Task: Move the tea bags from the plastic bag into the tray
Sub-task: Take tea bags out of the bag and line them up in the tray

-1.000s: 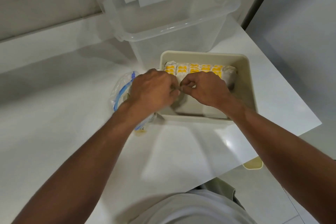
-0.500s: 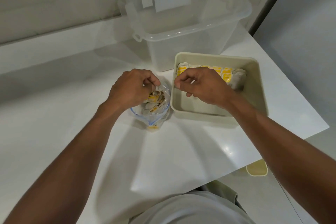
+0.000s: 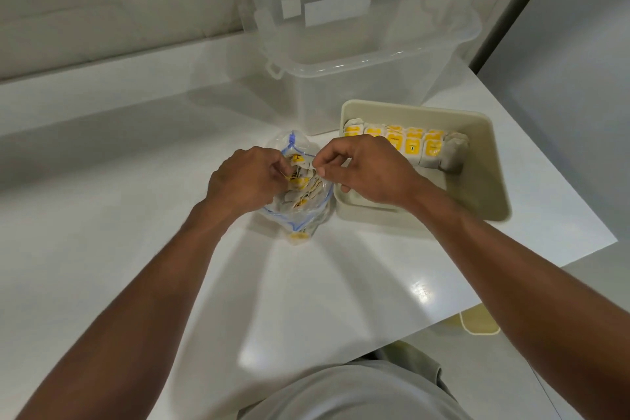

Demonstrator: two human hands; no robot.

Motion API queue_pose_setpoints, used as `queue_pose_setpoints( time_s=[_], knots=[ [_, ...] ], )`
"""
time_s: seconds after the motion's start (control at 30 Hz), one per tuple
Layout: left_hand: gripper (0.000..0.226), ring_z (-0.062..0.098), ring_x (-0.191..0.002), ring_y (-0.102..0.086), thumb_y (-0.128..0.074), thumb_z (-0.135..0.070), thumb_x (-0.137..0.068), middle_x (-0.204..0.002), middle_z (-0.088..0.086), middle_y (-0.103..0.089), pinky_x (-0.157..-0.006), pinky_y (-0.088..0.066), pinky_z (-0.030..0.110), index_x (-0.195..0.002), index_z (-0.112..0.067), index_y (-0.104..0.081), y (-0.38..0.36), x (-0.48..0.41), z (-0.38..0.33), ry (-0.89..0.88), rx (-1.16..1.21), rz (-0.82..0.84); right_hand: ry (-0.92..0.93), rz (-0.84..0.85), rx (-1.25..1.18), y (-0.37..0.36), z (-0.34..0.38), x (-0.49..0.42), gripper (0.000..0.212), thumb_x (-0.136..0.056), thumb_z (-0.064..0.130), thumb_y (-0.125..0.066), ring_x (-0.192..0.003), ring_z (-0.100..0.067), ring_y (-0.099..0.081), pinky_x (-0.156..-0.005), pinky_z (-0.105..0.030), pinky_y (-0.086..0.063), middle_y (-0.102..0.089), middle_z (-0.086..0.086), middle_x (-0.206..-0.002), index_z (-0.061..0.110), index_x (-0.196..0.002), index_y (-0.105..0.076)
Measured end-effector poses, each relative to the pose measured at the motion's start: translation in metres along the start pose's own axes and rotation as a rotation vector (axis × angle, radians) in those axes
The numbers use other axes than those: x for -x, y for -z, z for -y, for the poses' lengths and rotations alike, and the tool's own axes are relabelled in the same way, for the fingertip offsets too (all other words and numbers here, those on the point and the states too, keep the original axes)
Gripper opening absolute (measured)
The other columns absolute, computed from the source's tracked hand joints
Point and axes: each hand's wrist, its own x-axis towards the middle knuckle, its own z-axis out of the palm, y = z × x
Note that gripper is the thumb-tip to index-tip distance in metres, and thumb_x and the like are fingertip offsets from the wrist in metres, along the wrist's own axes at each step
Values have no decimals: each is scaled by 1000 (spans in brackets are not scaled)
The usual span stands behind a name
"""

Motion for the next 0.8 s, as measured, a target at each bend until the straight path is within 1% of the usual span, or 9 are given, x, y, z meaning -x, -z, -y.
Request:
queue_pose_setpoints(
  time_s=[0.07,0.17,0.23,0.3,0.43,0.53,0.63,0.7,0.8],
  knots=[
    [9,13,-75,-67,-72,-34,-78,-91,-18,-71,-75,-56,34,-84,-41,-70,-2,2,1,6,-15,40,20,18,66,-4,1,1,10,-89,22,-69,-58,15,-58,-63,-9,-42,-73,12,-83,23,-97,-75],
    [8,13,-84,-65,-74,-47,-75,-90,-19,-69,-70,-49,28,-81,-45,-68,-6,5,0,1,-110,90,22,28,134,-10,0,1,12,-88,22,-68,-58,15,-57,-69,-19,-48,-74,12,-81,24,-97,-75],
    [12,15,-86,-62,-71,-46,-78,-90,-17,-67,-68,-45,27,-90,-45,-72,-10,8,-1,-12,-177,95,25,48,148,-13,-1,1,12,-88,23,-69,-57,15,-56,-64,-17,-46,-73,11,-81,24,-99,-74],
    [11,17,-86,-61,-66,-42,-82,-90,-14,-66,-67,-43,27,-91,-44,-73,-13,10,-2,-35,-221,77,35,68,198,-14,-1,0,14,-89,25,-68,-60,15,-57,-62,-14,-41,-73,13,-83,25,-101,-74],
    [15,18,-83,-61,-60,-35,-90,-90,-13,-67,-64,-41,27,-90,-41,-73,-11,9,-1,-69,-217,41,41,66,311,-14,-2,-1,16,-89,30,-67,-81,0,-63,-66,-15,-43,-74,14,-87,31,-104,-73],
    [17,15,-85,-64,-62,-27,-90,-89,-16,-67,-67,-50,32,-85,-42,-68,-3,7,3,-88,-79,41,43,61,314,-14,-1,-1,17,-88,30,-68,-85,-2,-64,-68,-14,-43,-74,15,-88,31,-104,-73],
    [15,12,-79,-64,-68,-22,-88,-86,-15,-68,-75,-56,39,-89,-35,-62,5,8,5,-131,94,67,32,66,300,-17,0,-4,21,-86,28,-69,-87,-4,-65,-77,-28,-50,-74,16,-86,31,-106,-72],
    [16,10,-71,-64,-69,-19,-89,-84,-12,-69,-73,-54,37,-90,-31,-58,10,9,5,-155,188,88,29,87,279,-19,1,-6,27,-84,26,-69,-87,-5,-65,-81,-33,-51,-73,17,-85,30,-110,-69],
    [18,7,-60,-62,-68,-16,-90,-75,-10,-69,-65,-48,30,-89,-27,-53,15,10,2,-153,345,117,38,106,254,-23,5,-9,37,-82,29,-73,-89,-5,-64,-79,-31,-49,-73,16,-86,31,-117,-65]
  ],
)
